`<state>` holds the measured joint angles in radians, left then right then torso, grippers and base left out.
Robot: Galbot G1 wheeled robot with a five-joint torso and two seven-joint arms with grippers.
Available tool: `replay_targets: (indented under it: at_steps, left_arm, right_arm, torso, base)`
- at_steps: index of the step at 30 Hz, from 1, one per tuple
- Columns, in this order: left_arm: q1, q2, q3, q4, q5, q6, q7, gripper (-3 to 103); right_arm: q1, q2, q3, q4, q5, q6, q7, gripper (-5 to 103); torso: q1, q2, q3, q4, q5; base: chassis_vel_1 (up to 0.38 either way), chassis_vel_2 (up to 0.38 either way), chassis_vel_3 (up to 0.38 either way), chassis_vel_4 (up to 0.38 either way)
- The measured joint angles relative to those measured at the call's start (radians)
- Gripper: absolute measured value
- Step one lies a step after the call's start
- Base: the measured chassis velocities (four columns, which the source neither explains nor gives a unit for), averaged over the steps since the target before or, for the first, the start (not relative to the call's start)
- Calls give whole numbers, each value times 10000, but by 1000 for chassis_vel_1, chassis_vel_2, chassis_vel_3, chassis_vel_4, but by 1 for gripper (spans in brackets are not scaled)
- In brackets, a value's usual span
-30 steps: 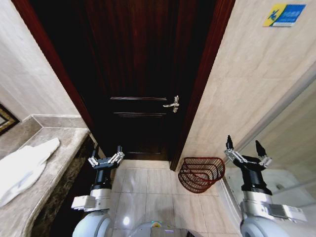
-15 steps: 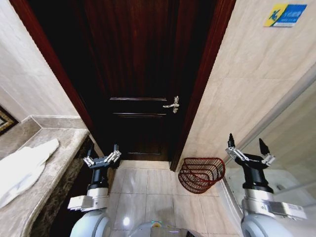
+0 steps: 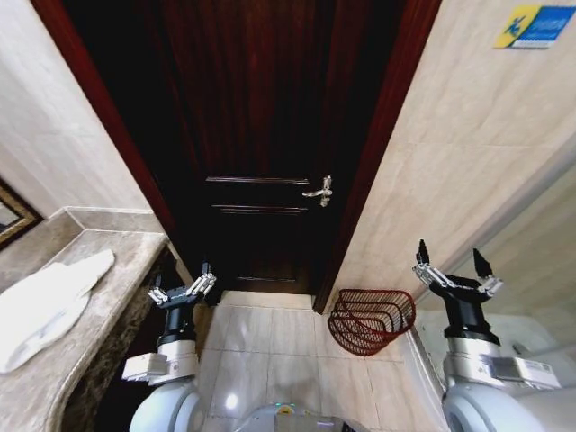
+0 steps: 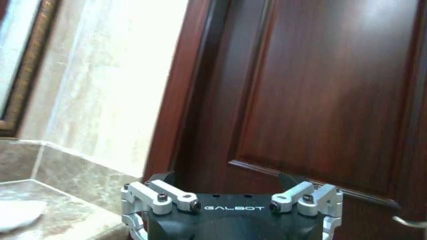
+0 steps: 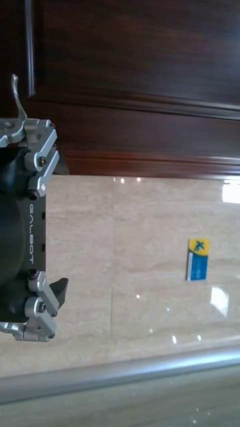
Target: Discard the used towel into the hamper.
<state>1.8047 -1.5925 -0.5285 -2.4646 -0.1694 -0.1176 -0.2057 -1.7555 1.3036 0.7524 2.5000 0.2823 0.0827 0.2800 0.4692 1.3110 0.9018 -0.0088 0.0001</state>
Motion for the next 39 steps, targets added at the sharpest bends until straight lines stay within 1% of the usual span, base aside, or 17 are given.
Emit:
replay_targets:
  at_steps: [5, 10, 16, 19, 21, 23, 28, 31, 34, 36, 39]
  left_arm:
    - [17, 63, -2, -51, -34, 75, -84, 100]
    - [159, 145, -105, -239, -33, 105, -139, 100]
    - [290, 229, -344, -353, -31, 110, -232, 100]
    - [359, 292, -522, -354, -32, 110, -255, 100]
    - [386, 295, -555, -354, -33, 111, -259, 100]
    - [402, 293, -568, -354, -38, 111, -276, 100]
    - [374, 286, -562, -354, -44, 108, -276, 100]
    - [327, 348, -560, -354, -81, 105, -276, 100]
    - [255, 457, -559, -359, -168, 105, -278, 100]
    - [229, 488, -560, -358, -210, 105, -291, 100]
    - [215, 447, -560, -357, -244, 118, -326, 100]
  right_arm:
    - [69, -151, -39, 0, 118, -66, 61, 100]
    - [334, -189, -56, 0, 450, 72, -369, 100]
    - [601, -65, -89, 0, 577, -138, -461, 100]
    - [674, -86, -88, 0, 508, -340, -667, 100]
    - [674, -106, -97, 0, 612, -460, -731, 100]
    - [705, -138, -158, 0, 965, -546, -752, 100]
    - [636, -208, -171, 0, 1140, -531, -1056, 100]
    - [609, -188, -144, 0, 1310, -646, -1086, 100]
    - [525, -134, -174, 0, 1359, -508, -1144, 100]
    - [467, -91, -285, 0, 1248, -489, -1148, 100]
    - [465, -105, -601, 0, 1483, -651, -996, 100]
  torso:
    - [0, -1, 0, 0, -1]
    - [1, -2, 1, 1, -2]
    - [1, -3, 1, 2, 0]
    - [0, -2, 0, 0, -1]
    - [0, -2, 0, 1, -2]
    - [0, -2, 1, 2, -1]
    - [0, -2, 0, 1, -1]
    - [0, -2, 1, 0, -1]
    - [0, -2, 0, -1, -1]
    - [0, -2, 0, -3, -1]
    - [0, -2, 0, -1, -1]
  base:
    - [66, 75, 77, 68]
    - [93, 91, 108, 85]
    - [99, 108, 115, 95]
    - [92, 89, 84, 82]
    - [90, 80, 87, 94]
    - [89, 91, 71, 80]
    - [64, 76, 74, 67]
    - [60, 45, 49, 61]
    - [49, 44, 61, 47]
    - [32, 54, 63, 50]
    - [42, 36, 62, 41]
